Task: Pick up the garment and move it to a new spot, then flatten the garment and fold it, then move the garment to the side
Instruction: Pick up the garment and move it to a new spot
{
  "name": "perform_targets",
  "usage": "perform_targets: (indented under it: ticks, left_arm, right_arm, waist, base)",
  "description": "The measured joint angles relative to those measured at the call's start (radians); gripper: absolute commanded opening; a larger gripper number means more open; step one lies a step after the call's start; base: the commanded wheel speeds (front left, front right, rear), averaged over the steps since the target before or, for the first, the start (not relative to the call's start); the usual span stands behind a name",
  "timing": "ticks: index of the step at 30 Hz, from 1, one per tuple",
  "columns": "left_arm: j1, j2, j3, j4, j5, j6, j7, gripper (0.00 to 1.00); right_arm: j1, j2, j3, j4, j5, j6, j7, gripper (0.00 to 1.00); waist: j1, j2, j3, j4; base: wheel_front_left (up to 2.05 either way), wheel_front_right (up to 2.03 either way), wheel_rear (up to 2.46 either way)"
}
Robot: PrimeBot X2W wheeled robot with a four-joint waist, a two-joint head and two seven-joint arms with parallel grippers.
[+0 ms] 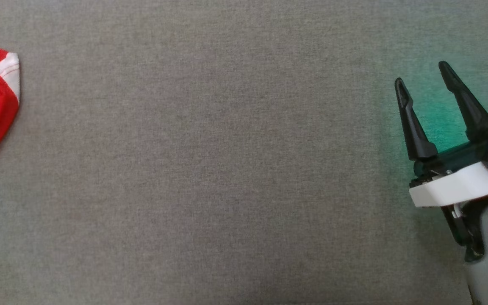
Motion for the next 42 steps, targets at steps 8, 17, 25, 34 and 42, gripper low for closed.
perform_targets:
  ticks: [8,17,25,34,42]
  left_arm:
    - [0.032,-0.001,-0.014,-0.018,0.000,-0.028,-0.033,0.00]
    - [-0.009,0.040,-0.137,-0.232,0.072,-0.130,-0.088,0.00]
    - [-0.066,-0.072,-0.335,-0.567,0.096,-0.155,-0.005,0.00]
    - [-0.022,-0.221,-0.518,-0.714,0.099,-0.145,0.025,0.00]
    - [0.083,-0.397,-0.645,-0.553,0.108,-0.128,-0.091,0.00]
  right_arm:
    - [0.002,0.010,0.006,0.029,0.010,0.000,-0.008,1.00]
    - [0.049,0.046,0.019,0.108,0.045,0.000,-0.043,1.00]
    - [0.105,0.086,0.034,0.136,0.054,0.000,-0.054,1.00]
    - [0.113,0.089,0.036,0.139,0.063,0.000,-0.054,1.00]
    - [0.108,0.108,0.066,0.146,0.072,0.000,-0.063,1.00]
  waist:
    - [-0.0001,0.0000,-0.082,0.007]
    - [-0.0003,0.0000,-0.255,0.019]
    - [-0.0006,0.0001,-0.418,-0.027]
    - [-0.0003,0.0001,-0.458,-0.147]
    - [-0.0002,0.0001,-0.432,-0.246]
  base:
    - [0.00,0.00,0.00]
    - [0.00,0.00,0.00]
    - [0.00,0.00,0.00]
    - [0.00,0.00,0.00]
    - [0.00,0.00,0.00]
